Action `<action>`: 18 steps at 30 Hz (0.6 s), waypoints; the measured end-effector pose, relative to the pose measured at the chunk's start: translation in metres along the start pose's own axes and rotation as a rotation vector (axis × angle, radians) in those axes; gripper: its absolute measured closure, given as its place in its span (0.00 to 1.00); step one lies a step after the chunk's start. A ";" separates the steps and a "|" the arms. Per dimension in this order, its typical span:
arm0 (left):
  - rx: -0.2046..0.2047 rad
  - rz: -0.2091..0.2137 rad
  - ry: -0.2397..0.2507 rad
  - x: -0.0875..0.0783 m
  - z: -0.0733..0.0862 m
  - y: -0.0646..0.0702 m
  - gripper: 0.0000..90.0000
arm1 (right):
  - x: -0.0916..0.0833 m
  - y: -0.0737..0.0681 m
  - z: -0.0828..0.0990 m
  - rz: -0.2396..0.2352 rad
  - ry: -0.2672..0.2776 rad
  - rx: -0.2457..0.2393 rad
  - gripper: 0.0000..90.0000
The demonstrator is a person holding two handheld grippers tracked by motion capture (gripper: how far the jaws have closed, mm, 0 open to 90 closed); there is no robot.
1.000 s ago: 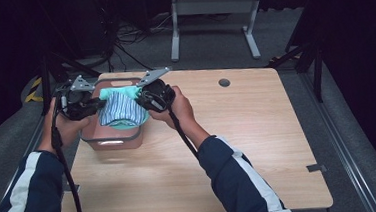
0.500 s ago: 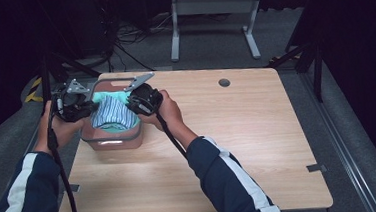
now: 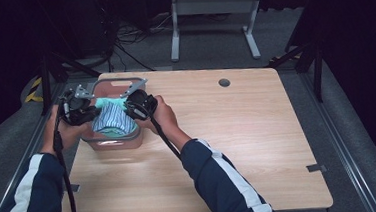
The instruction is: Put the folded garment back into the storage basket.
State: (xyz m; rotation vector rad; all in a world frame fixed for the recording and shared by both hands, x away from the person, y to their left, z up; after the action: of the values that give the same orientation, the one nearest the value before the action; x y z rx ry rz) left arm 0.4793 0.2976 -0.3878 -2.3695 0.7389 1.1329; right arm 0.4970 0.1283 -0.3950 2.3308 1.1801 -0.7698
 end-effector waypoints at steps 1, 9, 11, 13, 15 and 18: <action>-0.006 0.002 -0.004 0.002 0.001 0.001 0.93 | 0.002 0.000 0.001 -0.002 -0.003 0.003 0.93; -0.018 -0.013 -0.039 0.023 0.008 0.006 0.76 | 0.017 0.004 0.014 0.014 -0.053 0.022 0.87; -0.023 -0.011 -0.019 0.023 0.008 0.008 0.72 | 0.017 0.005 0.016 0.019 -0.057 0.016 0.86; -0.032 -0.001 -0.011 0.022 0.009 0.009 0.69 | 0.016 0.005 0.018 0.017 -0.056 0.015 0.84; -0.029 -0.009 -0.005 0.021 0.009 0.011 0.67 | 0.012 0.007 0.020 0.027 -0.053 0.007 0.81; -0.033 -0.009 0.037 0.015 0.007 0.013 0.64 | 0.008 0.010 0.021 0.031 -0.042 0.007 0.79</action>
State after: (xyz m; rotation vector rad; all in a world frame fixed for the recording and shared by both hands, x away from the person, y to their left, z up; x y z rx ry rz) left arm 0.4749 0.2869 -0.4058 -2.4250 0.7269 1.1082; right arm 0.5025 0.1151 -0.4148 2.3212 1.1219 -0.8092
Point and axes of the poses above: each handheld gripper's, and its own axes: x roughly forward along the jaws, z roughly out of its underside, y roughly to its right, the point moved 5 cm from there along x, roughly forward along the jaws, and after that the axes turned 6 degrees about z, right-handed, at the moved point
